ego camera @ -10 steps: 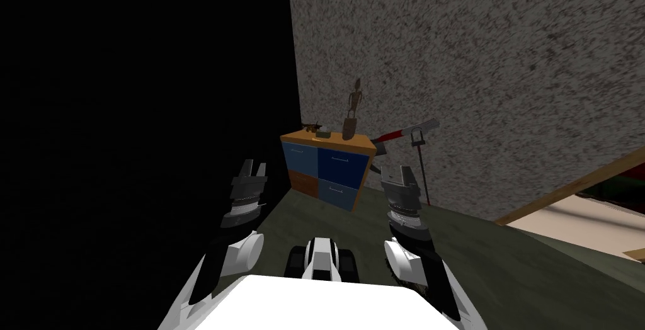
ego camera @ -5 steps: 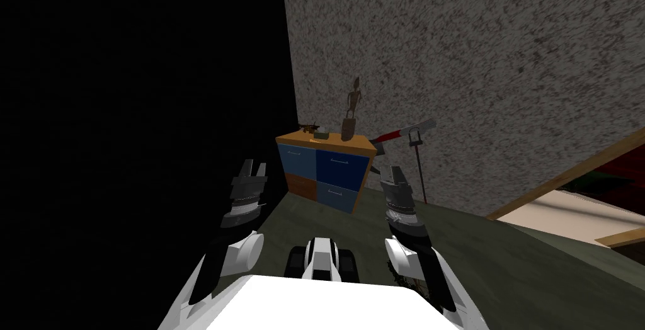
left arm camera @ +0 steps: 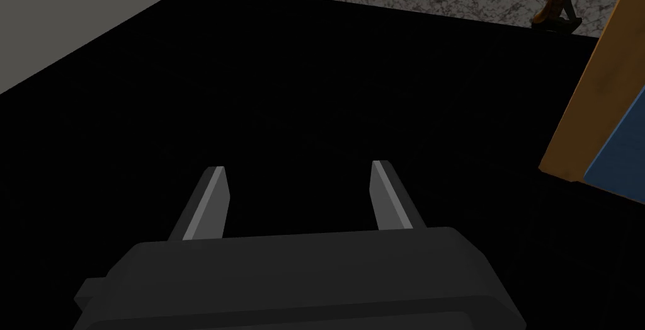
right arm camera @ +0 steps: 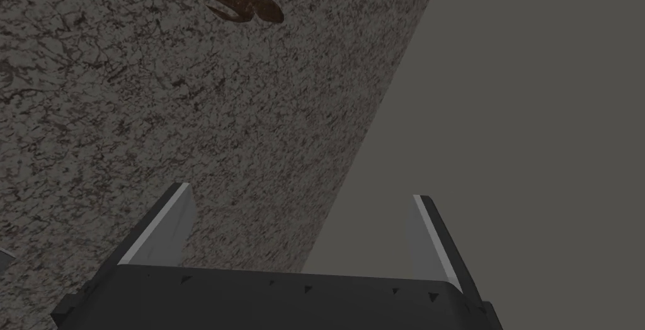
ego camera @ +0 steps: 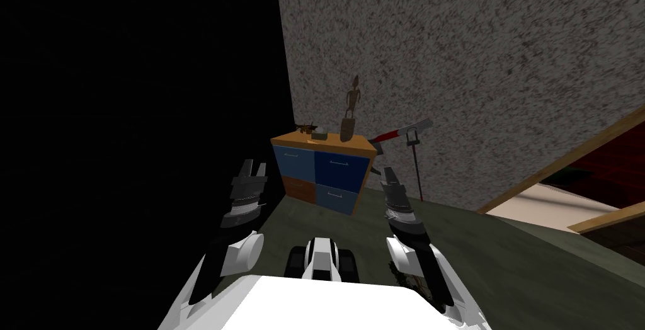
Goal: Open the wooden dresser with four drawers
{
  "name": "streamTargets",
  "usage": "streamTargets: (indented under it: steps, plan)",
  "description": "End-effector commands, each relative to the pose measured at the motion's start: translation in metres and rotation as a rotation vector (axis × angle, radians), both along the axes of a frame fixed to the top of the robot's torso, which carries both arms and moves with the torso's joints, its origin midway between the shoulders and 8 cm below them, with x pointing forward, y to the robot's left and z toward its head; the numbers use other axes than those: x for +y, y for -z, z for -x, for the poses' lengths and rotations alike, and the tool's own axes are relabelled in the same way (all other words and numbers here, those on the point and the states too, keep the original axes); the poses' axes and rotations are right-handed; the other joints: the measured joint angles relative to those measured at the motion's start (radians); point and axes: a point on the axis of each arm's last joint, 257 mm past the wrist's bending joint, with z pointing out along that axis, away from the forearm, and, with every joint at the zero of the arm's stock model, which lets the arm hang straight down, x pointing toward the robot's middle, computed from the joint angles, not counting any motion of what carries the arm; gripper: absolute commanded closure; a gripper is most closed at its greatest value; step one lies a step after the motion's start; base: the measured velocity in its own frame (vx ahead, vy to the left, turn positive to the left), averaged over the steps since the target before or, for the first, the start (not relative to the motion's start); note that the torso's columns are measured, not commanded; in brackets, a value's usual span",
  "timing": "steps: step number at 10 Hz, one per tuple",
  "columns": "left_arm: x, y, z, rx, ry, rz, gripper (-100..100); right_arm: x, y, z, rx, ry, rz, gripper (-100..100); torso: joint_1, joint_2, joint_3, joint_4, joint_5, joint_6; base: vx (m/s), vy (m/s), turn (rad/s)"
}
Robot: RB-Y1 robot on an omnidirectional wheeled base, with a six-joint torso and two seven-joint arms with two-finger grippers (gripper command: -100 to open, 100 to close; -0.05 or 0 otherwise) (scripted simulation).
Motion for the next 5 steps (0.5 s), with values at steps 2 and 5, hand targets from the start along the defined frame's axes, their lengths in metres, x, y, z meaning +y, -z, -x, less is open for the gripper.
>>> streamTargets:
  steps: [2,5]
  plan:
    - [0.0000,0.0000,0.0000,0.000,0.000,0.000,0,0.0018,0.0091,-0.0096,0.000,0.102,0.155,-100,0.000,-0.001,-0.001,0.000,0.000,0.000,0.093,0.051,-0.085]
    - [0.0000,0.0000,0.0000,0.000,0.000,0.000,0,0.0021,0.0138,-0.0141,-0.006,0.170,0.249,-100,-0.001,0.003,0.002,0.001,0.000,0.000,0.055,0.039,-0.062]
